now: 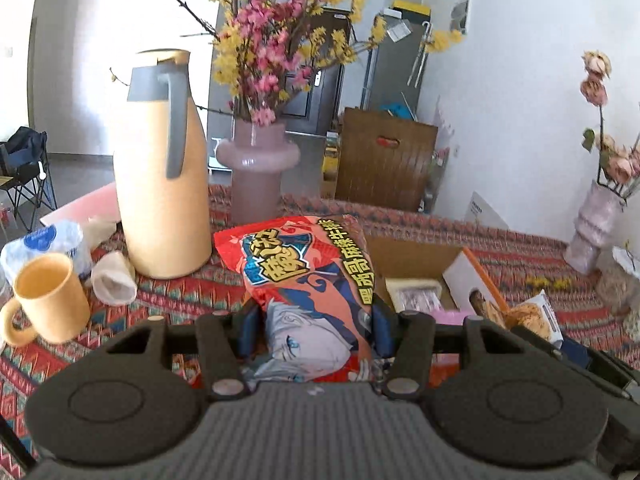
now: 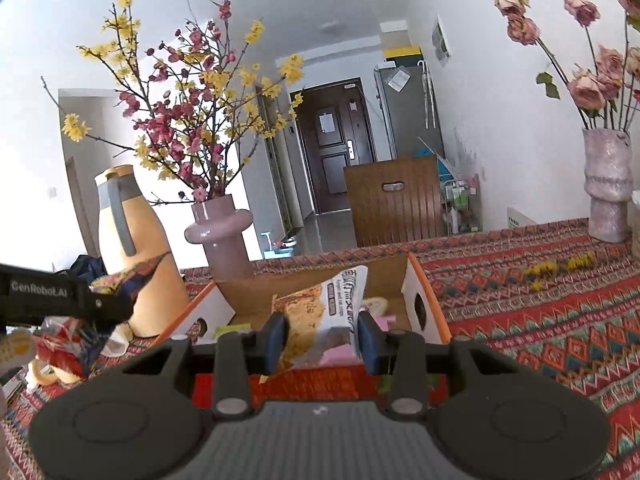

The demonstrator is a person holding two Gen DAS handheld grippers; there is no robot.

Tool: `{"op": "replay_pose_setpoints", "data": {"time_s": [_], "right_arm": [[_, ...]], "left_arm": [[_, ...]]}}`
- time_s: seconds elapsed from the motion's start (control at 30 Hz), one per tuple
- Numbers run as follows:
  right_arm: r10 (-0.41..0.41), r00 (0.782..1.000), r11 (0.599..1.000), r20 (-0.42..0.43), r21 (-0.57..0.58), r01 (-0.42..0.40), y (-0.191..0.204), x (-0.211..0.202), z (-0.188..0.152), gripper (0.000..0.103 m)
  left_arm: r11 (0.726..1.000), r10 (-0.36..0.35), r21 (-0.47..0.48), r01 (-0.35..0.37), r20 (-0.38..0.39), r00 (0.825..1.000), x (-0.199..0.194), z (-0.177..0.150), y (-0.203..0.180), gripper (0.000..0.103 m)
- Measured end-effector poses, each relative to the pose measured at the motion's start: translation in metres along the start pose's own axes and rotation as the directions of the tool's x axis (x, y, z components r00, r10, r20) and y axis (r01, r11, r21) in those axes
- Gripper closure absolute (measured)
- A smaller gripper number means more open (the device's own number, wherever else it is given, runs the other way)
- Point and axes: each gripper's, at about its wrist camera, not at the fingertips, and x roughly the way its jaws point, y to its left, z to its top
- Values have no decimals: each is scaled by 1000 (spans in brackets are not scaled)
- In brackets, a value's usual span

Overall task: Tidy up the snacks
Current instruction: 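Carry both packets into the box and open both grippers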

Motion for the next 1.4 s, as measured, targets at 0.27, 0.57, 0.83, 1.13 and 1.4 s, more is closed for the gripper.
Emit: {"op": "replay_pose_setpoints", "data": {"time_s": [0.27,0.57,0.83,1.13,1.4], "right_arm": [[-22,1000,1000,14,-7,22,6,42,26,65],[-36,999,999,1,-18,36,-1,100,30,65],[-26,995,1000,-101,-18,25,-7,132,5,65],[-62,993,998,-101,-18,60,-6,128,0,19],[-83,995,996,-63,14,84,-11,114,3,0]], "left_arm": [[999,24,-24,-23,50,998,33,23,7,48],[997,77,-3,-77,44,996,97,15,3,48],[993,75,89,-77,26,997,131,-15,-9,48],[998,66,17,-68,103,993,109,-15,5,0],[998,59,-6,-58,121,991,97,-15,5,0]]}}
